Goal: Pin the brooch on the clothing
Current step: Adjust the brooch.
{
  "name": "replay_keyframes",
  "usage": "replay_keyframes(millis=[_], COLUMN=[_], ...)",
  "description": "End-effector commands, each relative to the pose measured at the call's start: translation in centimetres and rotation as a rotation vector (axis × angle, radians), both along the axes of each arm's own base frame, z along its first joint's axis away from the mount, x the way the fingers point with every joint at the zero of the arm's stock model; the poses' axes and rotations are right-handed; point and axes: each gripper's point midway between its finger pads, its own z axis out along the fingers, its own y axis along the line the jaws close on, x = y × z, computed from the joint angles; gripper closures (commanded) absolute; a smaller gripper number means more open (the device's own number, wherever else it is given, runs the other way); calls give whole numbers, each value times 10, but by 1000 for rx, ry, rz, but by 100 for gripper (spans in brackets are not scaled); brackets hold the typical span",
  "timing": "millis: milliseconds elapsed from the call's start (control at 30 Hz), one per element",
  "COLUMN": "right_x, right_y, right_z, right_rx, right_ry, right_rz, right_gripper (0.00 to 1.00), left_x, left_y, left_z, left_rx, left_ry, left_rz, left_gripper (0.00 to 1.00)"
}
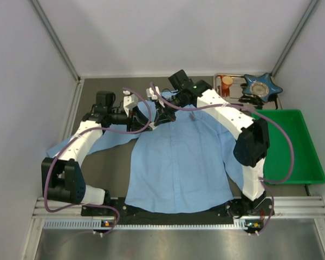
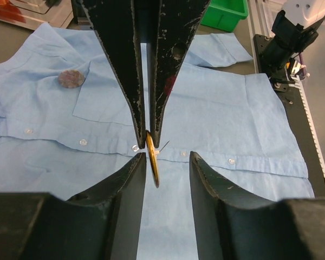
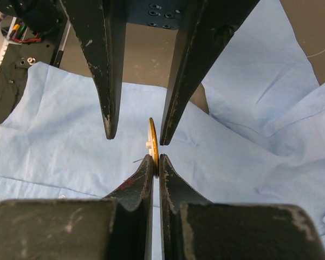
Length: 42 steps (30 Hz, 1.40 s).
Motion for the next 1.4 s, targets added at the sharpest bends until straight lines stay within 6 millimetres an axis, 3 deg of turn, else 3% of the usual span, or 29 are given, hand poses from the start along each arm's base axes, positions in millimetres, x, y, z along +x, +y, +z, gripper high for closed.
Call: replay_keyframes(millis=[0, 100, 333, 567, 700, 733, 767, 867, 967, 1033, 1167, 1267, 1300, 1367], right_x=[-10, -11, -13, -12, -13, -13, -12, -12, -13, -13, -14, -6, 3, 18], right_y=[7, 7, 8, 10, 11, 11, 11, 10, 10, 10, 10, 13, 11, 12], right_z=[39, 37, 40, 44, 45, 44, 44, 43, 41, 40, 41, 43, 52, 52], right_rx=[68, 58, 61, 70, 74, 73, 72, 70, 68, 64, 66, 56, 69, 72], right_ry=[-108, -123, -136, -132, -126, -123, -125, -124, -123, -124, -119, -82, -75, 20], right_rz=[51, 60, 69, 64, 67, 69, 67, 68, 72, 74, 73, 23, -9, -82], right_gripper=[100, 100, 100, 100, 100, 100, 100, 100, 100, 100, 100, 87, 75, 64], left_x=[-3, -1, 0, 0, 3, 5, 5, 5, 6, 8, 10, 13, 15, 30], left_y=[-2, -3, -2, -2, -2, -2, -3, -5, -5, -5, -4, -2, -1, 3], left_z=[4, 4, -2, -9, -12, -12, -11, -4, -2, -2, -4, -11, -16, -16], left_rx=[5, 9, 23, 42, 52, 50, 47, 13, -3, 3, 12, 24, 24, 28], left_ry=[-59, -59, -56, -54, -49, -55, -55, -69, -58, -59, -58, -38, -28, -54], left_rz=[-12, -7, 1, 12, 22, 27, 33, 36, 55, 68, 73, 112, 136, 232], left_gripper=[59, 64, 85, 75, 86, 94, 96, 98, 89, 89, 99, 100, 100, 100])
